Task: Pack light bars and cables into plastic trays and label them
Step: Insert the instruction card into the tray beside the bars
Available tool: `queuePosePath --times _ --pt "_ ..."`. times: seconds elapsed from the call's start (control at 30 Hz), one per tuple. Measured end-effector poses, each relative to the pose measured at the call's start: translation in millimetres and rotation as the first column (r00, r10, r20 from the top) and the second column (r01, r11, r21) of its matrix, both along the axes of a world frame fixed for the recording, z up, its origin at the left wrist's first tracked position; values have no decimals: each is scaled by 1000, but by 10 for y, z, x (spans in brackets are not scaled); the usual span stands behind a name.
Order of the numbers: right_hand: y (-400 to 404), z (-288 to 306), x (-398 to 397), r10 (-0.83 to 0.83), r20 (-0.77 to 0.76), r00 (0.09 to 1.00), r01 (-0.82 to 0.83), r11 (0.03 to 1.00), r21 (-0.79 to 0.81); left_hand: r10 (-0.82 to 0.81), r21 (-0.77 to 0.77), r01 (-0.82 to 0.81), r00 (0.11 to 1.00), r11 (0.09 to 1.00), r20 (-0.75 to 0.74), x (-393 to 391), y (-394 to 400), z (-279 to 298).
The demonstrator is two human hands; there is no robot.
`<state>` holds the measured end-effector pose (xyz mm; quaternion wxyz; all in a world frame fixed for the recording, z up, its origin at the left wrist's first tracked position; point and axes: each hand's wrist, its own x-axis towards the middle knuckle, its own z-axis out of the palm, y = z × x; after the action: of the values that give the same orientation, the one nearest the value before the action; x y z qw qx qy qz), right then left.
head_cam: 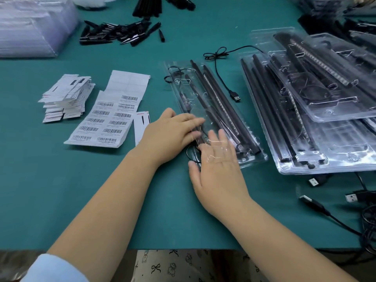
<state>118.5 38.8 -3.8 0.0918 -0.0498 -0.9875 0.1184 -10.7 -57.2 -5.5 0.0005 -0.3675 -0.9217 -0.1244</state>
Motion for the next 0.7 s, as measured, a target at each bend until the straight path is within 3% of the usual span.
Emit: queuePosePath --times 0.17,0.27,0.4,0.7 --pt "-3 -10 55 -54 -283 958 47 998 -32 77 78 -77 997 994 7 26 65 -10" --pt "16 0 72 -44 -355 934 40 999 -20 44 149 -40 999 988 -23 43 60 -7" --pt "15 -22 83 30 -351 936 -41 999 -26 10 216 -15 1000 976 25 46 55 2" --pt "-73 -27 92 -20 -332 943 5 999 -47 35 163 -40 999 986 30 77 79 16"
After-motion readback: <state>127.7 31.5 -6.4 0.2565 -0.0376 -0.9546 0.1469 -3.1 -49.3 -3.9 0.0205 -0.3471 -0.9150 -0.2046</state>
